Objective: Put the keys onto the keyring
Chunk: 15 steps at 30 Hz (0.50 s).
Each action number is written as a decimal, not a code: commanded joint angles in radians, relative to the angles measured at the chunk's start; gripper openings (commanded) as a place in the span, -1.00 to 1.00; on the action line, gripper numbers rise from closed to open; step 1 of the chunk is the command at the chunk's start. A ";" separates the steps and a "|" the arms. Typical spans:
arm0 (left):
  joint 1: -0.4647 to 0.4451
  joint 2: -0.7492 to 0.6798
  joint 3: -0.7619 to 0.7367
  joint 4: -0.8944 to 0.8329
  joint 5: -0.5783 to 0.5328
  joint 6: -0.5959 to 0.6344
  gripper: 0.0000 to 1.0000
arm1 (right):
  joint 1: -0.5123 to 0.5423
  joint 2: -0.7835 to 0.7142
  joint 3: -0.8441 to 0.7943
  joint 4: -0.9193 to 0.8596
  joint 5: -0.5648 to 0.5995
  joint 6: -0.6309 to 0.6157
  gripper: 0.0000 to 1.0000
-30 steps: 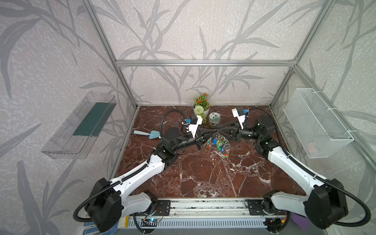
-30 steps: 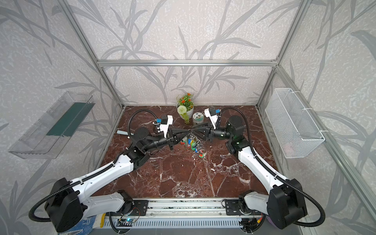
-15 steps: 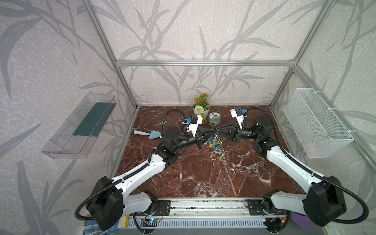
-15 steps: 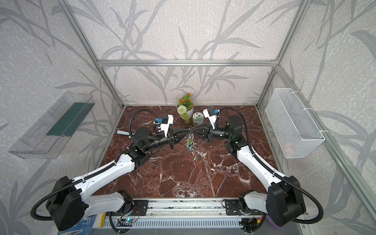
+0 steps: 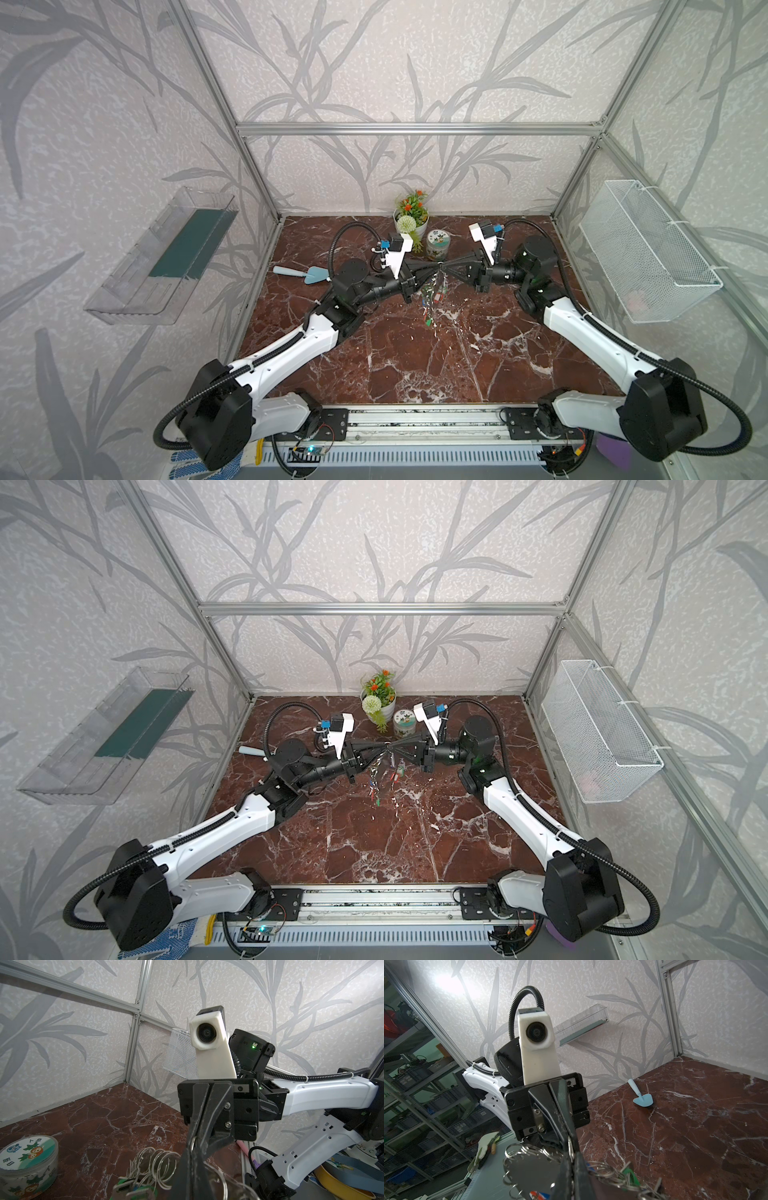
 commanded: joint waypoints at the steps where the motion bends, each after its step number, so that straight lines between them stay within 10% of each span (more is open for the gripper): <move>1: 0.014 -0.045 0.055 -0.062 0.033 0.052 -1.00 | 0.005 -0.007 0.000 -0.017 -0.006 -0.021 -1.00; 15: 0.197 -0.111 0.323 -0.968 0.221 0.494 -0.17 | 0.034 -0.026 0.063 -0.269 0.028 -0.322 -1.00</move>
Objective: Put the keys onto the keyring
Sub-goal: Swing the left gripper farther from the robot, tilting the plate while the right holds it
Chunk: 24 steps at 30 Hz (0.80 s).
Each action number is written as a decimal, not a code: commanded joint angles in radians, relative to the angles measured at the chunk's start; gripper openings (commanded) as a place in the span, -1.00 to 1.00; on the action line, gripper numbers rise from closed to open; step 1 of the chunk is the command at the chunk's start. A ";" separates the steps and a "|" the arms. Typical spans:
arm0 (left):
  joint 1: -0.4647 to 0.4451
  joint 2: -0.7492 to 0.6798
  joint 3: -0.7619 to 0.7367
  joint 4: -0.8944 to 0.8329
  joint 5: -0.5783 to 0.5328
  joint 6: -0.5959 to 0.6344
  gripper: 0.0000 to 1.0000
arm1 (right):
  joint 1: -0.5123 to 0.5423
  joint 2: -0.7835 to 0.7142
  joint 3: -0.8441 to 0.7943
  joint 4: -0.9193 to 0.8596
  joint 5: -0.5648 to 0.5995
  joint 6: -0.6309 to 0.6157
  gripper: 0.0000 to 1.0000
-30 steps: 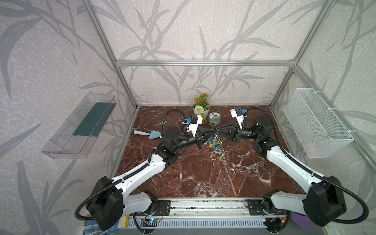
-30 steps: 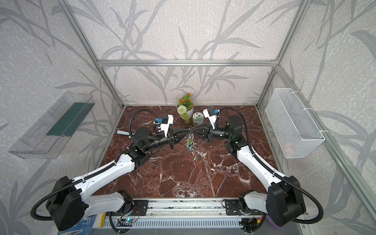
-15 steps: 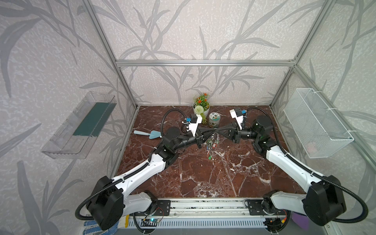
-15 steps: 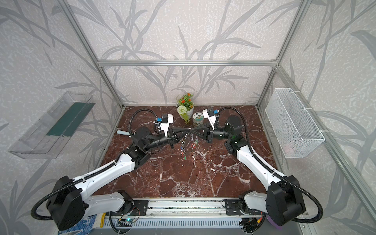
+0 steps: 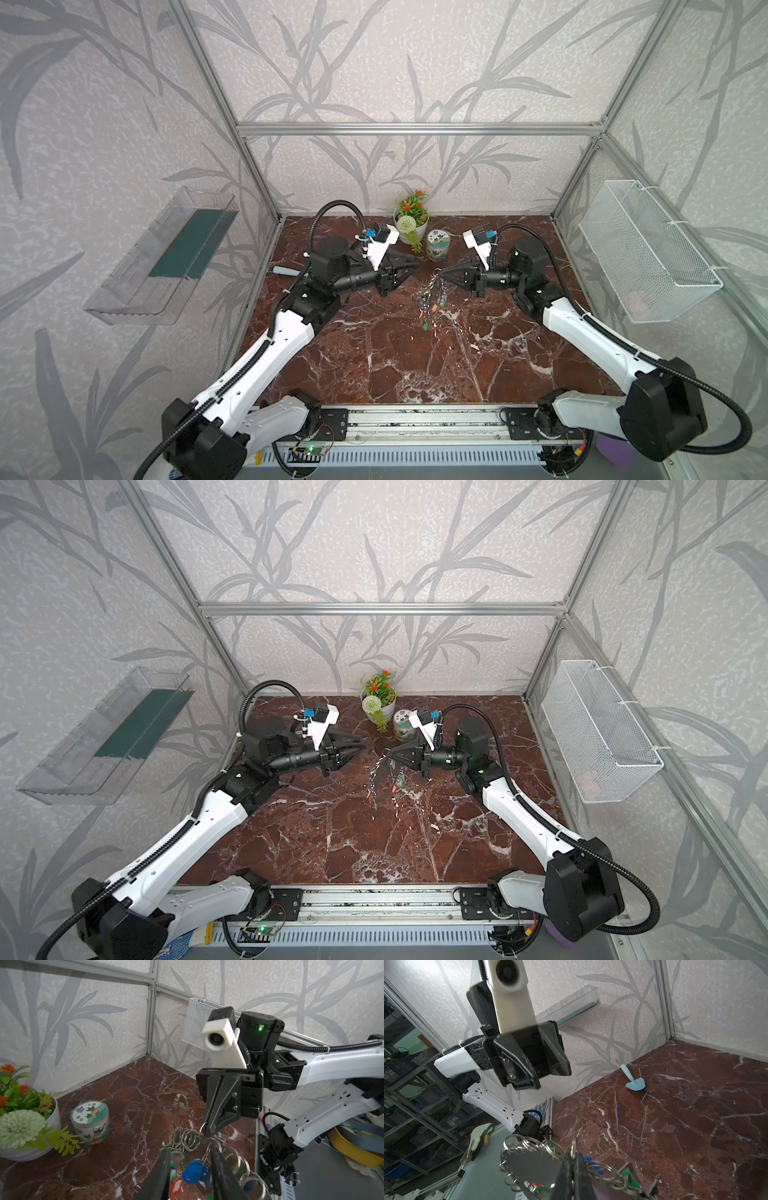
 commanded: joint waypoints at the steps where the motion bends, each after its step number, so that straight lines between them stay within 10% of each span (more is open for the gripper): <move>1: 0.010 0.028 0.122 -0.358 0.080 0.236 -0.15 | 0.017 -0.027 0.066 -0.083 0.003 -0.143 -1.00; 8: 0.000 0.230 0.447 -0.810 0.129 0.497 -0.13 | 0.033 -0.033 0.089 -0.150 -0.012 -0.229 -1.00; 24: -0.106 0.495 0.767 -1.060 0.011 0.649 -0.39 | 0.051 -0.027 0.077 -0.119 -0.052 -0.213 -1.00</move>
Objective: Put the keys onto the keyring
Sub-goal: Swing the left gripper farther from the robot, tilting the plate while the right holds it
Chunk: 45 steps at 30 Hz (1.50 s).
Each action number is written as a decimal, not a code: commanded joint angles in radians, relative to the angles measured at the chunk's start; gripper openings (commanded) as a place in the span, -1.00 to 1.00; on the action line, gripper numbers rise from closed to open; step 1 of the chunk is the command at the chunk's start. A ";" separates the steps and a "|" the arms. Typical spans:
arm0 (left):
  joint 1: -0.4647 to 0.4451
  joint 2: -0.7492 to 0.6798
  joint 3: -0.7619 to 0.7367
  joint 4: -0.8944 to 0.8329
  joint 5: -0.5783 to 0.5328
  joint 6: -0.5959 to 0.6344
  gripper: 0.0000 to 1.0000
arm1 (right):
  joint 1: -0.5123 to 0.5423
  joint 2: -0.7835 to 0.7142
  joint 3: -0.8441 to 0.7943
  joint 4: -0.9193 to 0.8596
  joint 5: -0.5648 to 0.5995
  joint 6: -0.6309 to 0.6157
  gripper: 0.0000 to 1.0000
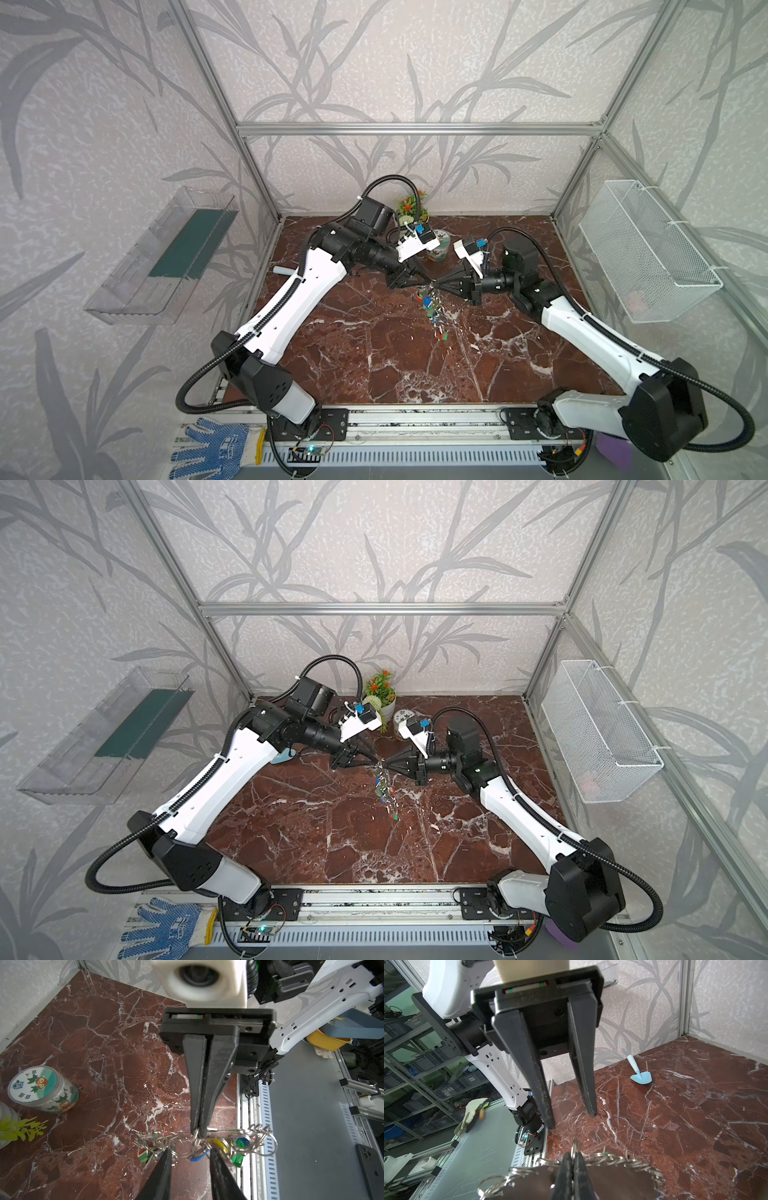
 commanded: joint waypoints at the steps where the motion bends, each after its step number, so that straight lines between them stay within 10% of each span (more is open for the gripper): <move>1: -0.011 0.037 0.072 -0.110 -0.015 0.081 -0.44 | 0.006 -0.026 0.032 0.058 -0.039 0.002 -1.00; 40: -0.051 0.043 0.044 0.012 -0.107 0.018 -1.00 | 0.006 -0.007 0.034 0.075 -0.038 0.032 -1.00; 45: -0.045 -0.114 -0.152 0.331 -0.171 -0.098 -1.00 | 0.000 -0.008 0.046 0.034 0.013 0.030 -0.45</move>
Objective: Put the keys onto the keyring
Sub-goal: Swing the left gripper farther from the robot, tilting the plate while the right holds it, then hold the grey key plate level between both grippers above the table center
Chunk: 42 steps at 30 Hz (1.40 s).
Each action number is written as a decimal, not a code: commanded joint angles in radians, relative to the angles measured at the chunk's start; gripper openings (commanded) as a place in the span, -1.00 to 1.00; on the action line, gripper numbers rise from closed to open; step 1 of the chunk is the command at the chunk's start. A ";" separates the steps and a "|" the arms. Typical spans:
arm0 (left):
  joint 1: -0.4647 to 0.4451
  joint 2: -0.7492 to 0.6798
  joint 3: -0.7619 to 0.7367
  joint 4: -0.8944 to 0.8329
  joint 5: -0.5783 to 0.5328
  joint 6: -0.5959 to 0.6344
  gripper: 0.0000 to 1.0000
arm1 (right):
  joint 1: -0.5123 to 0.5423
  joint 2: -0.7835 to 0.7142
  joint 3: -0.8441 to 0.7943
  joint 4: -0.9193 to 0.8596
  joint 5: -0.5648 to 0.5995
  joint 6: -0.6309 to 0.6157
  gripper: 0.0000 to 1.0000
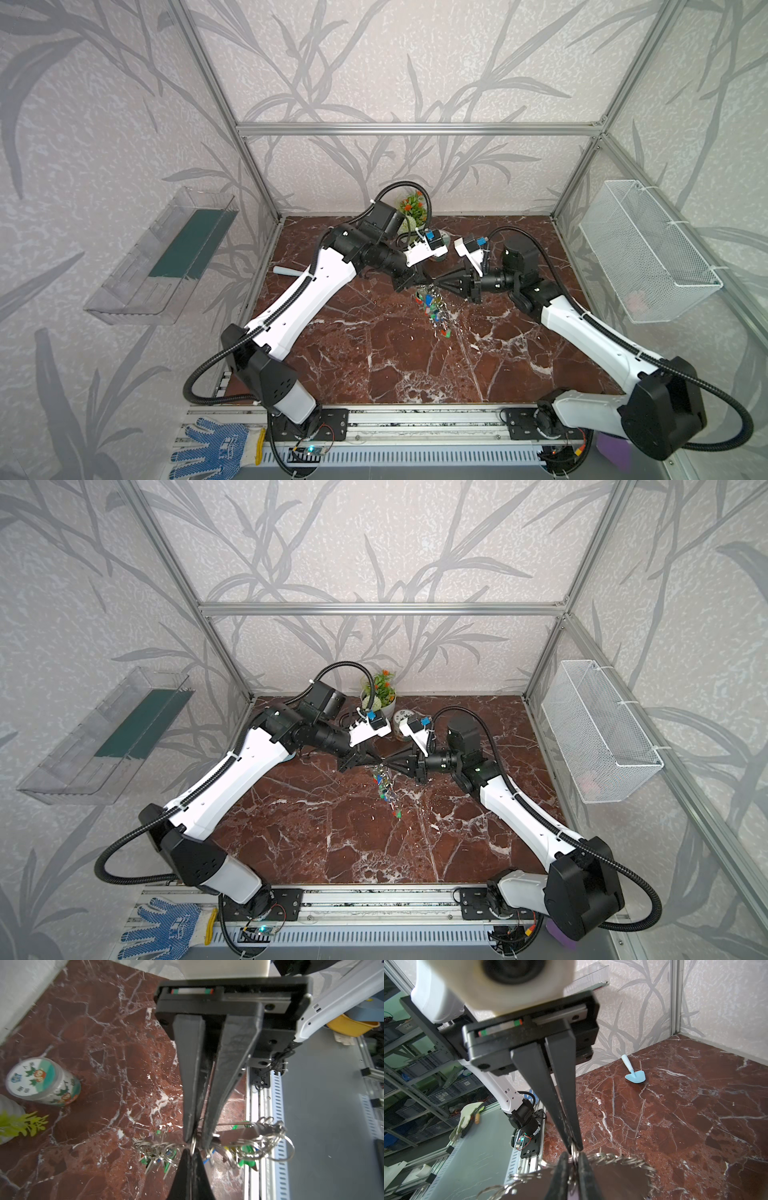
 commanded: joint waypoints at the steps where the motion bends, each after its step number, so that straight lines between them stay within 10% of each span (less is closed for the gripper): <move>1: 0.008 -0.109 -0.082 0.274 -0.038 -0.082 -1.00 | -0.001 -0.023 0.044 0.014 -0.011 0.002 -0.38; 8: 0.011 -0.250 -0.260 0.459 0.002 -0.188 -1.00 | -0.039 -0.099 -0.008 0.073 0.019 0.072 -0.06; 23: 0.010 -0.457 -0.684 1.198 0.005 -0.623 -1.00 | -0.039 -0.053 0.012 0.153 -0.012 0.163 -0.03; 42: -0.010 -0.459 -0.855 1.552 -0.097 -0.822 -1.00 | -0.028 0.026 0.042 0.276 -0.029 0.239 -0.39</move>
